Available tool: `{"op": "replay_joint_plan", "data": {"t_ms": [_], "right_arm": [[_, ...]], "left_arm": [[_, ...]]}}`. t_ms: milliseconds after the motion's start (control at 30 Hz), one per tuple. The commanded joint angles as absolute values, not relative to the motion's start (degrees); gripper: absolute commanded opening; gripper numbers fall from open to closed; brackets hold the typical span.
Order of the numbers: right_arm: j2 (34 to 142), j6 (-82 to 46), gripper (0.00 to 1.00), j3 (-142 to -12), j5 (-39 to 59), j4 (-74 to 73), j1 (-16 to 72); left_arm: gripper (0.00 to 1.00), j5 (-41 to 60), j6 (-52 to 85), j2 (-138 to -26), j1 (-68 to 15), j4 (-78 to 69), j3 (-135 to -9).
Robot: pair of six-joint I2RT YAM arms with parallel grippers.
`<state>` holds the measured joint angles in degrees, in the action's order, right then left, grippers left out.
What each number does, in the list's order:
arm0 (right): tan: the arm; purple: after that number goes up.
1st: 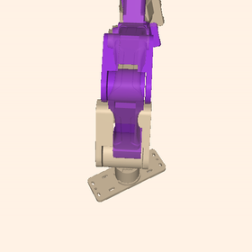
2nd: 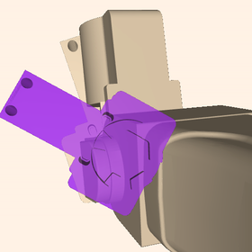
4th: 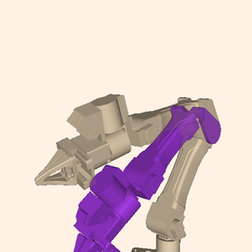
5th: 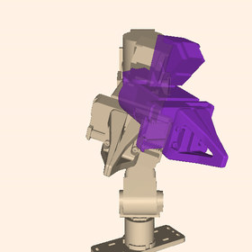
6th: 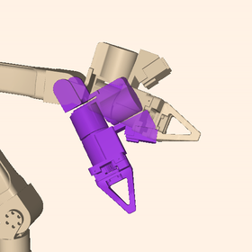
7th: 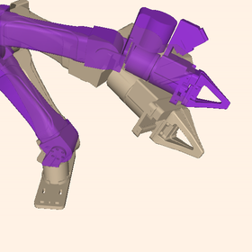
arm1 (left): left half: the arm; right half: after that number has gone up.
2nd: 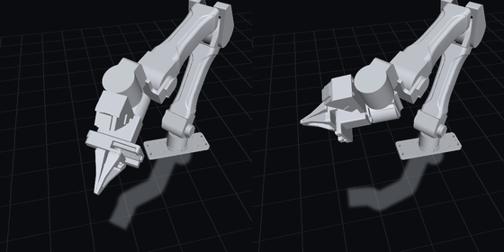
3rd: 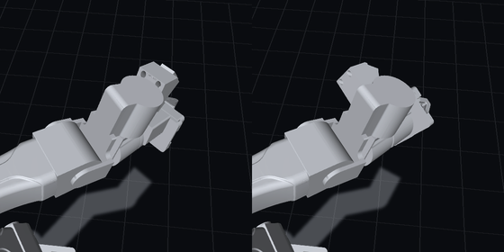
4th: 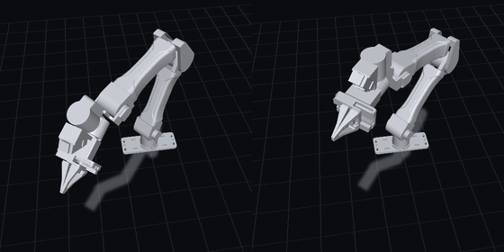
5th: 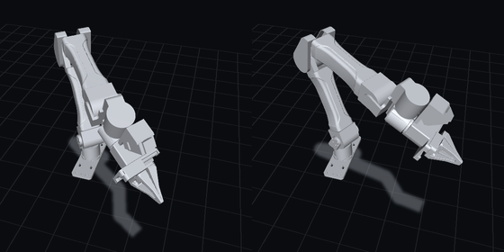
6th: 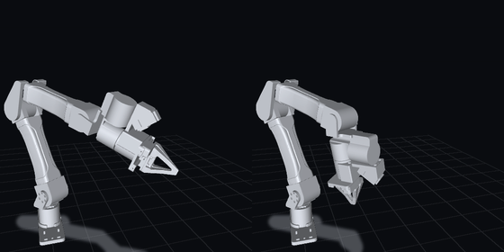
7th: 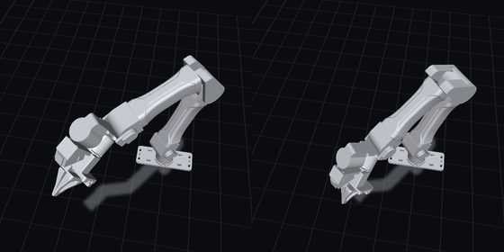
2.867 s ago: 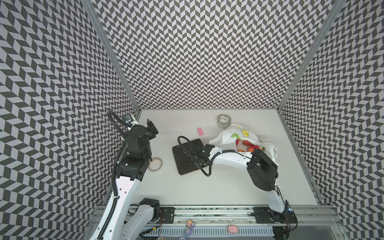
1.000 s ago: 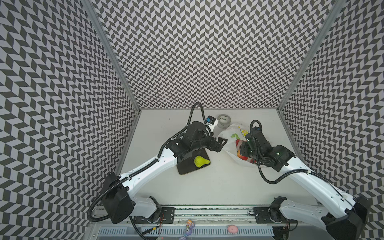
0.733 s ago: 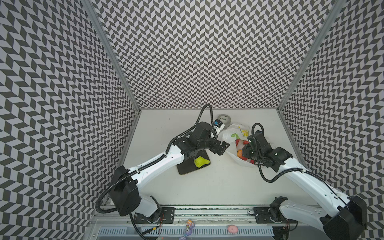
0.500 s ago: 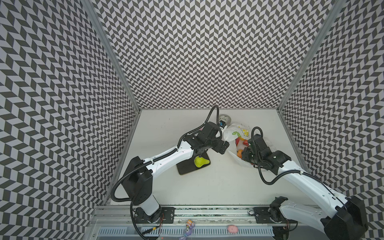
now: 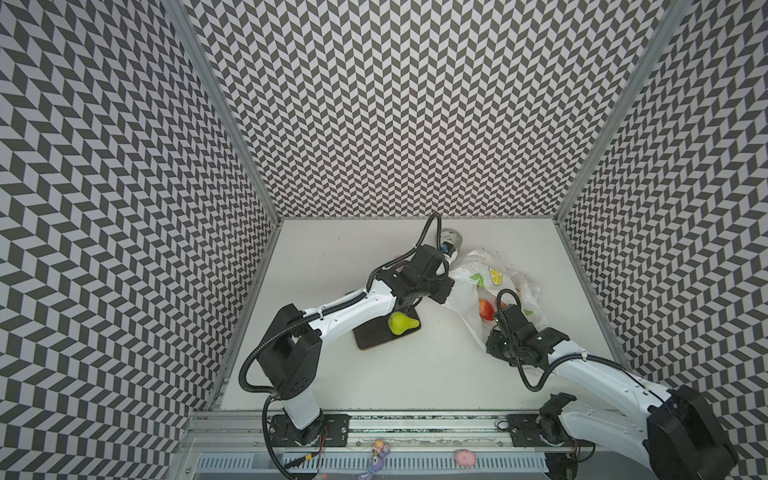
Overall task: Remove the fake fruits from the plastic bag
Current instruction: 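Move the right gripper back into the bag mouth while the left holds the bag, then grasp a red fake apple inside the bag with the right gripper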
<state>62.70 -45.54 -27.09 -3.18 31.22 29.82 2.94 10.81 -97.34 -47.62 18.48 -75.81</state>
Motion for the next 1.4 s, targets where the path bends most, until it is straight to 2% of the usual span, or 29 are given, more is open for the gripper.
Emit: {"op": "replay_joint_plan", "data": {"t_ms": [0,267,400,533,633,900,1167,1367], "right_arm": [[62.49,-48.0,0.45,-28.07,-2.88,28.03,29.62],[60.18,-46.64,0.58,-39.86,-12.15,30.97,28.66],[64.72,-45.98,0.64,-42.82,-13.04,28.7,27.27],[70.04,-45.33,0.65,-43.0,-13.24,24.09,26.09],[73.52,-40.74,0.65,-43.58,-12.22,20.53,24.73],[83.03,-13.24,0.74,-46.38,-6.15,17.64,23.29],[89.34,-5.78,0.8,-49.38,-6.5,19.25,23.2],[90.98,-6.45,0.81,-48.57,-1.9,21.28,23.29]], "left_arm": [[0.0,2.9,10.43,-93.43,-47.65,20.22,-72.88],[0.0,5.01,8.53,-93.18,-47.77,26.98,-68.92],[0.0,6.36,9.13,-94.53,-48.05,26.83,-69.38],[0.0,6.46,9.4,-95.1,-48.47,26.11,-69.88],[0.0,6.27,9.62,-95.23,-48.52,25.62,-69.29],[0.0,4.41,10.91,-94.54,-48.43,23.23,-66.89],[0.0,2.87,12.63,-93.91,-48.13,22.11,-65.75],[0.0,2.34,13.17,-94.24,-47.15,21.19,-66.13]]}}
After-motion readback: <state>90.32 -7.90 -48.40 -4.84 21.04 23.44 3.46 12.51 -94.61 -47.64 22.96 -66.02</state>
